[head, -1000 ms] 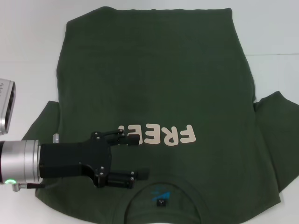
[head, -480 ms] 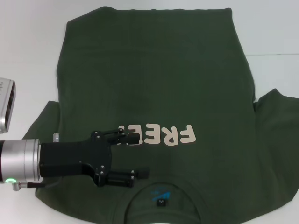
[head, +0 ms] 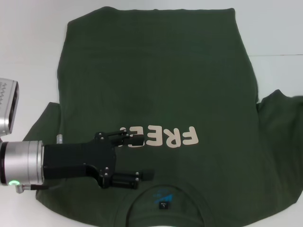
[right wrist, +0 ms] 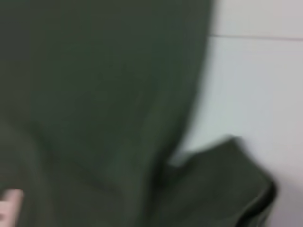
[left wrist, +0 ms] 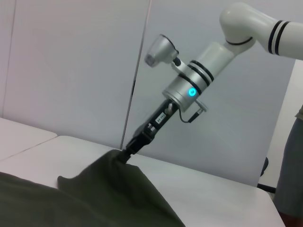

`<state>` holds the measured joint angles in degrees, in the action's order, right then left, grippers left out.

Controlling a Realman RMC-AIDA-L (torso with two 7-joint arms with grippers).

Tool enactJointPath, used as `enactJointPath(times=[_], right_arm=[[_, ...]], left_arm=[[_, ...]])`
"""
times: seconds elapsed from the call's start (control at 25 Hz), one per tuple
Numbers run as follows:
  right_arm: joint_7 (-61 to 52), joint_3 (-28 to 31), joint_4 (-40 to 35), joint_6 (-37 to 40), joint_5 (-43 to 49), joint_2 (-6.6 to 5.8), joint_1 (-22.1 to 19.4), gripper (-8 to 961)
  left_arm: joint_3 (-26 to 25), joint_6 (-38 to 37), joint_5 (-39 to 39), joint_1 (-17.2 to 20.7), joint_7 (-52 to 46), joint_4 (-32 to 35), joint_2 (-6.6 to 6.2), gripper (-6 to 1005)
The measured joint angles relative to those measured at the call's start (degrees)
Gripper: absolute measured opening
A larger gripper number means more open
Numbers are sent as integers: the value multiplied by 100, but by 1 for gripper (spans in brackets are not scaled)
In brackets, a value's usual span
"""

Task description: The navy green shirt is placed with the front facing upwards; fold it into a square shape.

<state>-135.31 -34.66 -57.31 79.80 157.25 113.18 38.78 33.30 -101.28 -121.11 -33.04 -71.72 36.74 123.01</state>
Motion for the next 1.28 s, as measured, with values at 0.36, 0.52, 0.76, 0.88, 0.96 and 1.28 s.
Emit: enactJointPath(times=[0.36,0.52,0.76,0.88,0.96,1.28], right_arm=[[10,-1366,-347,-2,-455,619,341,28],[22,-1909,-254,-126,-858,665,413,30],[39,-2335,-39,-297,-1156,652,388,32],[83,-2401,174,-388,-1164,660,422,33],[105,-2472,280,-489,-1167,662,425,34],[557,-2594,410,-512,-1488,668,400,139]], left_arm=[[1,5,116,54,-11,12,-8,883],[2,4,131,60,-10,15,-14,883],[-12,12,142,61,-10,15,-13,883],[-14,36,144,61,-9,12,-14,882],[-15,47,146,61,-9,11,-15,882],[-39,147,150,62,-8,8,-15,881]])
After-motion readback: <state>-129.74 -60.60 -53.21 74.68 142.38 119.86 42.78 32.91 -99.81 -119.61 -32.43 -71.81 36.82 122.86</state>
